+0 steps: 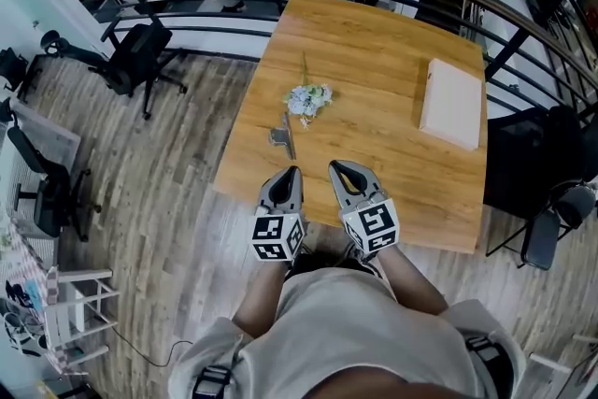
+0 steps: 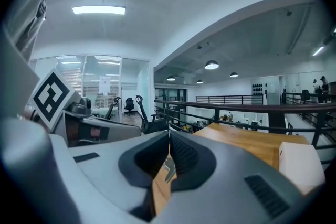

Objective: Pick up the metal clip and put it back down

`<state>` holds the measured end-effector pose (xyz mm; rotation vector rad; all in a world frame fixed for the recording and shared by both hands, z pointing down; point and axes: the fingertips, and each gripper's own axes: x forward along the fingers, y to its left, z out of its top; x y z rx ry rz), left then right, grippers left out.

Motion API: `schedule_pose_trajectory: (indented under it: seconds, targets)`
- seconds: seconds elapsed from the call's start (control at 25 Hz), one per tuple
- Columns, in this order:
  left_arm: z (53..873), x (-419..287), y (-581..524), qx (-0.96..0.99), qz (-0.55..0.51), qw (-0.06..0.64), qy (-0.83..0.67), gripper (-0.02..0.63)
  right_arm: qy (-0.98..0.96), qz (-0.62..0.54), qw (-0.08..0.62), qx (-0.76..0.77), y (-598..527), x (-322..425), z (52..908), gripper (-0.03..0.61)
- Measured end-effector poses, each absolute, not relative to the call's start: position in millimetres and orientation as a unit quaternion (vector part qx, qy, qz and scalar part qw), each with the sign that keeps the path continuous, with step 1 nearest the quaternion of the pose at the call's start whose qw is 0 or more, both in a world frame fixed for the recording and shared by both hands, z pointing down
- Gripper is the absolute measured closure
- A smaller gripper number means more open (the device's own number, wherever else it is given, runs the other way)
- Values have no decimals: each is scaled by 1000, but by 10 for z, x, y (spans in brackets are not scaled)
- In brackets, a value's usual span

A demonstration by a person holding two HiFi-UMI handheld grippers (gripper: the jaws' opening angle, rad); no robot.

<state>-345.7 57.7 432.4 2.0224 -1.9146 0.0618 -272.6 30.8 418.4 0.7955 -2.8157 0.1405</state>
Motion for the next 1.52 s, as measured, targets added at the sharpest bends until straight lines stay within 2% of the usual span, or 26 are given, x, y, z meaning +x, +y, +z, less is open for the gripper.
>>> schedule_pose_trajectory:
  seconds: [0.16, 0.56, 1.0, 1.52]
  targets:
    - [3920, -3362, 565, 714, 14, 124, -689, 584, -957, 17, 73, 280, 262, -2578, 3864, 552]
    - [3311, -3232, 561, 702, -6, 40, -711, 584, -948, -23, 19, 316, 142, -2155, 3403, 552]
    - [3221, -3208, 578, 700, -8, 21, -714, 584, -939, -40, 3, 342, 66, -1957, 3214, 552]
    - [3262, -3204, 626, 698, -2, 23, -715, 584, -935, -38, 15, 352, 55, -1878, 3264, 552]
